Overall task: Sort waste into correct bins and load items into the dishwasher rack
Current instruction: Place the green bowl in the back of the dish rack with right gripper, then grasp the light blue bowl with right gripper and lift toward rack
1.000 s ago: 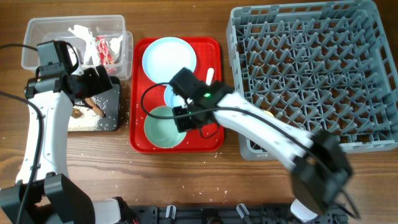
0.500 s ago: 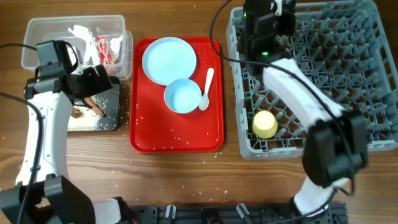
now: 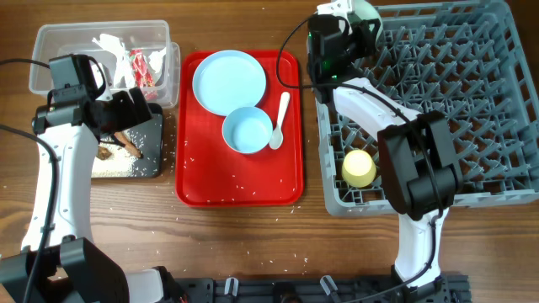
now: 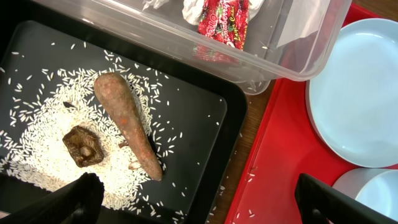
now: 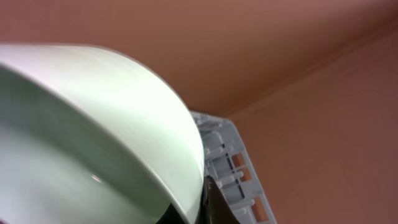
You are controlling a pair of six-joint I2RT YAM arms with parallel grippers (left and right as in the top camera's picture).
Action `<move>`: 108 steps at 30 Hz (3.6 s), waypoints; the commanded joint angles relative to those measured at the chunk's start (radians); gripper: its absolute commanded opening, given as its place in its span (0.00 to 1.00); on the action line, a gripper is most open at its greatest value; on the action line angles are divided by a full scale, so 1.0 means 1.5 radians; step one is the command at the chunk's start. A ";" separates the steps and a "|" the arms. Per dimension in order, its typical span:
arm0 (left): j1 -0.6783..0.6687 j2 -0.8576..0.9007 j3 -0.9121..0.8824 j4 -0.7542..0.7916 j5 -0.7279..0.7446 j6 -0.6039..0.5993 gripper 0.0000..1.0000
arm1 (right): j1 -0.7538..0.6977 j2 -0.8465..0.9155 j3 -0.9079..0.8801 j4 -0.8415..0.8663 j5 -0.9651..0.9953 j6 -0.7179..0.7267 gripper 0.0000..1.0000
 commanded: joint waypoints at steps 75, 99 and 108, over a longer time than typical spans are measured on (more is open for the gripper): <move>0.003 -0.011 0.010 0.002 0.003 0.008 1.00 | 0.170 -0.008 -0.014 0.316 0.092 -0.473 0.77; 0.002 -0.011 0.010 0.002 0.003 0.009 1.00 | 0.196 -0.203 -0.033 -0.526 -0.736 0.771 0.88; 0.002 -0.011 0.010 0.002 0.003 0.008 1.00 | 0.195 -0.063 -0.033 -0.586 -0.751 0.792 0.29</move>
